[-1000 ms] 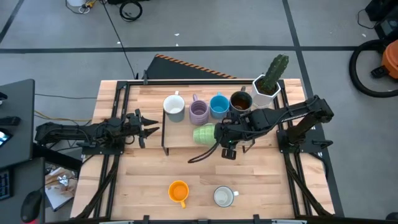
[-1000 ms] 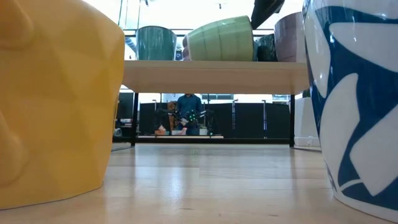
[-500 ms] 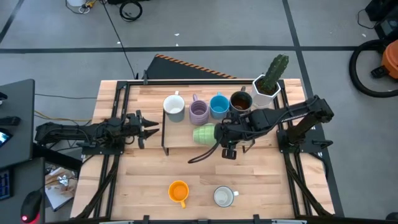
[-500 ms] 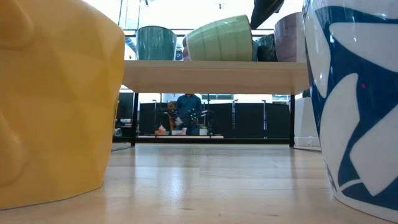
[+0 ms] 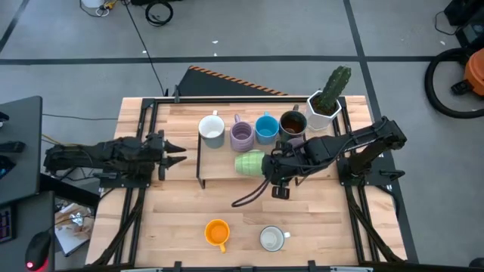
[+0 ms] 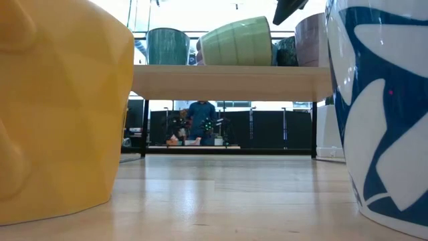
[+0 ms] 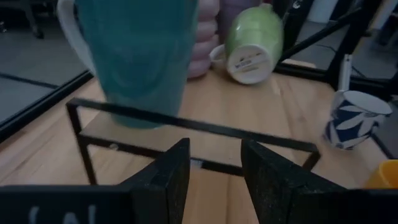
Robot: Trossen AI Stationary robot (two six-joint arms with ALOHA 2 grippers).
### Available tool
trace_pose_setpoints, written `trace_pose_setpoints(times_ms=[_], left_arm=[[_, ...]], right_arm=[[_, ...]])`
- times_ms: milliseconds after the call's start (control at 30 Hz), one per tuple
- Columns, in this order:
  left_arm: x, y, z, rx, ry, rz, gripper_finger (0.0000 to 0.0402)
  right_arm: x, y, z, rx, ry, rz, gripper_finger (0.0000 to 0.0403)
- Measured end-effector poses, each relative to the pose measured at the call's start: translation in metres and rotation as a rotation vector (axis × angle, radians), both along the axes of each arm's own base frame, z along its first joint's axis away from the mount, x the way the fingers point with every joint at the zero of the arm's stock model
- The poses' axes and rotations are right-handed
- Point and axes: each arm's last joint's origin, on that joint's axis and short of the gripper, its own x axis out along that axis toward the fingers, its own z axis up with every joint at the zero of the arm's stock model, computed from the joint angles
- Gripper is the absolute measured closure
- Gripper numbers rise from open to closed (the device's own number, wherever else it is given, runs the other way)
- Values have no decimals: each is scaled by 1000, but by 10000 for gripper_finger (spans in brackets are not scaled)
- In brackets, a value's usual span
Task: Place coffee mugs
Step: Adjust the green mug on the shelf
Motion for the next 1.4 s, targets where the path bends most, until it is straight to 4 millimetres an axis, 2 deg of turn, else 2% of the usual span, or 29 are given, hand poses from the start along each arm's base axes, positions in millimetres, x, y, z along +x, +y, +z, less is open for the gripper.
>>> trace_pose_setpoints(times_ms=[200,367,667,900,1200,1400], left_arm=[[-1,-6,-3,29,24,29,253],[-2,-10,-4,-13,25,-2,253],[-3,-17,-4,-36,19,-64,253],[-1,-20,16,91,-108,-79,253],[36,-32,15,109,-61,-73,253],[70,-43,29,159,30,-69,253]], right_arm=[[-1,6,2,31,-34,-33,249],[-1,7,2,42,-48,-72,249],[9,6,-16,52,-110,-75,249],[17,4,-23,43,-164,-34,249],[22,-4,-24,39,-185,-28,249],[22,-5,-24,27,-181,-4,249]])
